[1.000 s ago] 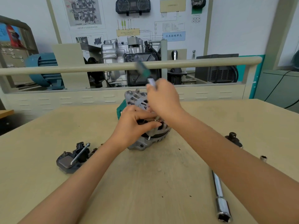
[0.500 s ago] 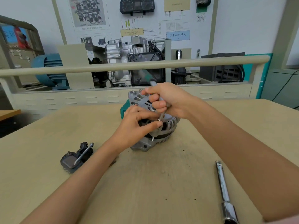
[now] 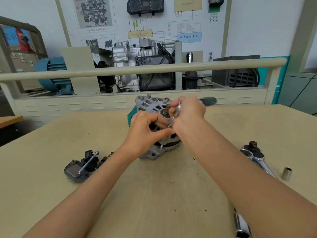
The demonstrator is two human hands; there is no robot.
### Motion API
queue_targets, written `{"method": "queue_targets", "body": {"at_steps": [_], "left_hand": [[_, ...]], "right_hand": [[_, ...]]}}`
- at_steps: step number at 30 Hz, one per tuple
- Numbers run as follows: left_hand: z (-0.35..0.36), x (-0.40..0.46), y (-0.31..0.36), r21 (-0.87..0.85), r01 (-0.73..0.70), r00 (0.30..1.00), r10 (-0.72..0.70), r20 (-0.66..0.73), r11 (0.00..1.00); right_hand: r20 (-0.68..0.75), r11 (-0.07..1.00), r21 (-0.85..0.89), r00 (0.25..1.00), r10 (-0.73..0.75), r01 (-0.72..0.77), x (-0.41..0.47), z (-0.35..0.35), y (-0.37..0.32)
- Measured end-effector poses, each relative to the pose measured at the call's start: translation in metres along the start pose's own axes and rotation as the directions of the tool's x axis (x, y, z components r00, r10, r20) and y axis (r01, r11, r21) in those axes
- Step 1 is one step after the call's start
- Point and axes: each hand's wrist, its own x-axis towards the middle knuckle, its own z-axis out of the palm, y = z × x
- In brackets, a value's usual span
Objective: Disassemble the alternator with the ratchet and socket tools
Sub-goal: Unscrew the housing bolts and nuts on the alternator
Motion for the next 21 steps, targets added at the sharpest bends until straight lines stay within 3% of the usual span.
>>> {"method": "queue_targets", "body": {"at_steps": [3, 6, 8, 10, 12, 13, 15, 17, 19, 21], "left_hand": [[-0.002, 0.001, -0.004, 0.022, 0.036, 0.999, -0.036, -0.007, 0.999], [-0.006, 0.000, -0.007, 0.029, 0.040, 0.998, -0.042, 0.051, 0.999], [-0.007, -0.002, -0.007, -0.005, 0.046, 0.997, -0.045, 0.063, 0.999], [-0.009, -0.002, -0.008, -0.025, 0.061, 0.996, -0.059, 0.074, 0.998], [-0.010, -0.001, -0.008, -0.030, 0.069, 0.993, -0.066, 0.097, 0.997], [-0.011, 0.000, -0.008, -0.028, 0.057, 0.993, -0.053, 0.106, 0.998], [-0.009, 0.001, -0.008, -0.022, 0.024, 0.995, -0.022, 0.096, 0.999], [-0.005, 0.000, -0.007, -0.033, 0.043, 0.998, -0.042, 0.035, 0.999], [-0.002, -0.001, -0.007, -0.044, 0.055, 0.999, -0.054, 0.006, 0.998], [-0.002, -0.001, -0.008, -0.008, 0.063, 0.998, -0.062, 0.021, 0.998]], "right_hand": [[0.211, 0.968, -0.233, 0.967, 0.140, -0.089, 0.010, -0.001, -0.012], [0.521, 0.867, -0.484, 0.758, 0.393, -0.117, 0.013, -0.004, -0.025], [0.588, 0.805, -0.584, 0.630, 0.507, -0.102, 0.017, -0.006, -0.030], [0.601, 0.769, -0.633, 0.571, 0.559, -0.087, 0.015, -0.005, -0.031], [0.594, 0.781, -0.622, 0.614, 0.519, -0.060, 0.010, -0.003, -0.027], [0.575, 0.814, -0.579, 0.689, 0.441, -0.038, 0.006, -0.001, -0.022], [0.429, 0.919, -0.389, 0.896, 0.115, 0.069, -0.004, 0.001, -0.005], [0.164, 0.963, -0.167, 0.969, -0.185, 0.212, -0.013, 0.000, 0.011], [0.070, 0.973, -0.092, 0.976, -0.207, 0.213, -0.014, 0.000, 0.014], [0.155, 0.973, -0.208, 0.985, -0.070, 0.102, -0.007, 0.001, 0.003]]}}
